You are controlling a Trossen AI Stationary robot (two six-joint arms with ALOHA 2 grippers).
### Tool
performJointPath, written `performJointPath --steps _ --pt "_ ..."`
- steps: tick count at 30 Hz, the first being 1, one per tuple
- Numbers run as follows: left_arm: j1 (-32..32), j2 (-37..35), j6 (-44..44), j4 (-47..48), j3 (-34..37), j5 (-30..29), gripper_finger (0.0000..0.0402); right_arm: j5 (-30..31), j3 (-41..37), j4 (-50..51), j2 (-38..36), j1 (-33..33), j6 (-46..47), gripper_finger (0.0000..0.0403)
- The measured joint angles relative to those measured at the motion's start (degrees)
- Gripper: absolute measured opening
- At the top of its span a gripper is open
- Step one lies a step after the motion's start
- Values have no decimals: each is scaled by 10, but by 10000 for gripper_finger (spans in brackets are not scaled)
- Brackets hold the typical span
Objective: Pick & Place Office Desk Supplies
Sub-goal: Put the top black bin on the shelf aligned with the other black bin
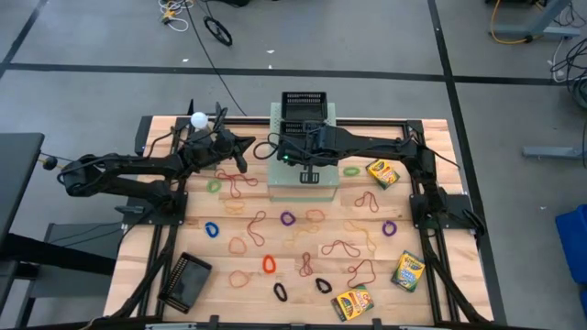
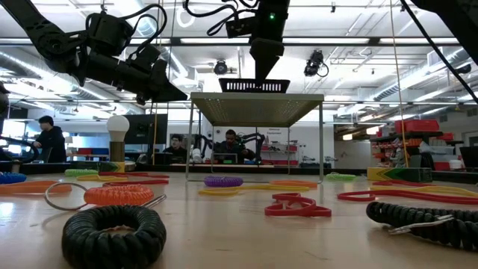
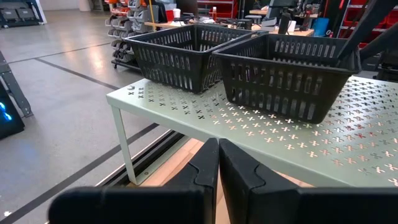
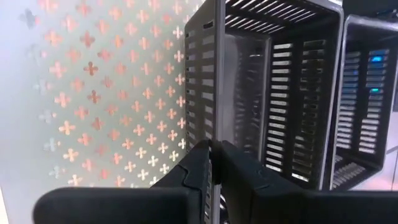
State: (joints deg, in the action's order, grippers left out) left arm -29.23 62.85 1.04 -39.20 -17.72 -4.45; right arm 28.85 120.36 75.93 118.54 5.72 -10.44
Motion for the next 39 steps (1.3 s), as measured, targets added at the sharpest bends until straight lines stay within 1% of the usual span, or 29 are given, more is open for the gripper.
performJointPath --steps 11,19,23,25,39 --pt "0 0 0 0 0 0 21 0 0 2 0 3 7 51" --pt "0 0 0 0 0 0 21 0 0 1 0 3 5 96" --pt "0 0 0 0 0 0 21 14 0 0 0 3 -1 108" --pt "0 0 0 0 0 0 21 25 0 -1 0 3 -7 111" --pt "0 0 0 0 0 0 21 25 0 -5 0 3 -16 112"
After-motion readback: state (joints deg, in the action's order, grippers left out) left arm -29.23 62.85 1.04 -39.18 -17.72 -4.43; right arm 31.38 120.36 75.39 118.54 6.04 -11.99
